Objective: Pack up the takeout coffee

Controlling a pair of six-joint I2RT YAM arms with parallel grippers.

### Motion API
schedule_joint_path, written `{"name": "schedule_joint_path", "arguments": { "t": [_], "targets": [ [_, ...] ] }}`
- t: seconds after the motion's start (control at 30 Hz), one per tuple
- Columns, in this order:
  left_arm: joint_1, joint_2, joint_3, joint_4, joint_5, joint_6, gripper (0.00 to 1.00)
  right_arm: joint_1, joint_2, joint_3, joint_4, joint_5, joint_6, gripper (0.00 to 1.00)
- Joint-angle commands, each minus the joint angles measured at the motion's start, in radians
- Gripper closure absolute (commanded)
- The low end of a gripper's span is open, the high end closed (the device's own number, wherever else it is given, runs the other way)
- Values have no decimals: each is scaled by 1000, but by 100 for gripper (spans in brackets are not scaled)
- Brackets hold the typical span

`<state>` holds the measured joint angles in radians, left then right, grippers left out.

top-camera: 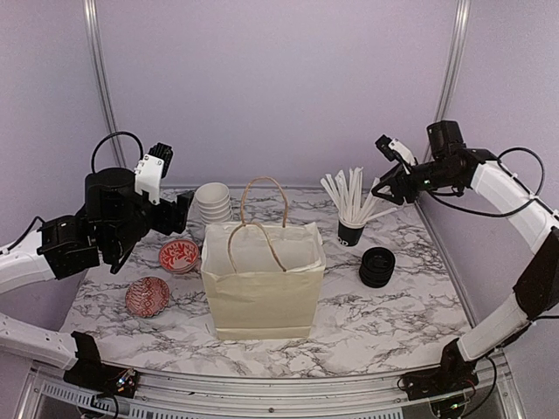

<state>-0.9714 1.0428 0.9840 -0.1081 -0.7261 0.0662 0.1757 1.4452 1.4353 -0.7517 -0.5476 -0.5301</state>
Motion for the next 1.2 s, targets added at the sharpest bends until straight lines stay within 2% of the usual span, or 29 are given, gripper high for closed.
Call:
{"name": "schedule_joint_path", "arguments": {
  "t": [0.0,0.2,0.37,0.43,0.53,0.7,0.87,1.0,1.03,1.1,1.17],
  "targets": [
    [28,-75,-89,96,71,3,13,13,79,107,50,21,11,46],
    [27,-90,-142,151,6,50,14,69,213,209,72,53,26,49],
    [26,-68,-146,145,0,72,14,125,320,298,54,98,42,63],
    [26,-61,-146,139,2,77,14,131,333,327,24,104,45,64],
    [26,-58,-144,130,15,81,14,130,281,302,-3,118,44,61],
    [26,-63,-134,113,44,82,13,108,96,167,-6,190,42,60],
    [26,-79,-134,110,83,88,13,-2,-47,26,5,173,58,61],
    [26,-83,-132,110,103,91,13,-63,-83,-62,-13,168,63,61],
    [26,-84,-130,96,105,92,13,-70,-79,-75,-18,162,64,59],
    [26,-85,-128,81,110,94,13,-77,-65,-88,-27,148,68,48],
    [26,-88,-128,78,116,94,13,-77,-46,-87,-26,156,78,42]
  ]
}}
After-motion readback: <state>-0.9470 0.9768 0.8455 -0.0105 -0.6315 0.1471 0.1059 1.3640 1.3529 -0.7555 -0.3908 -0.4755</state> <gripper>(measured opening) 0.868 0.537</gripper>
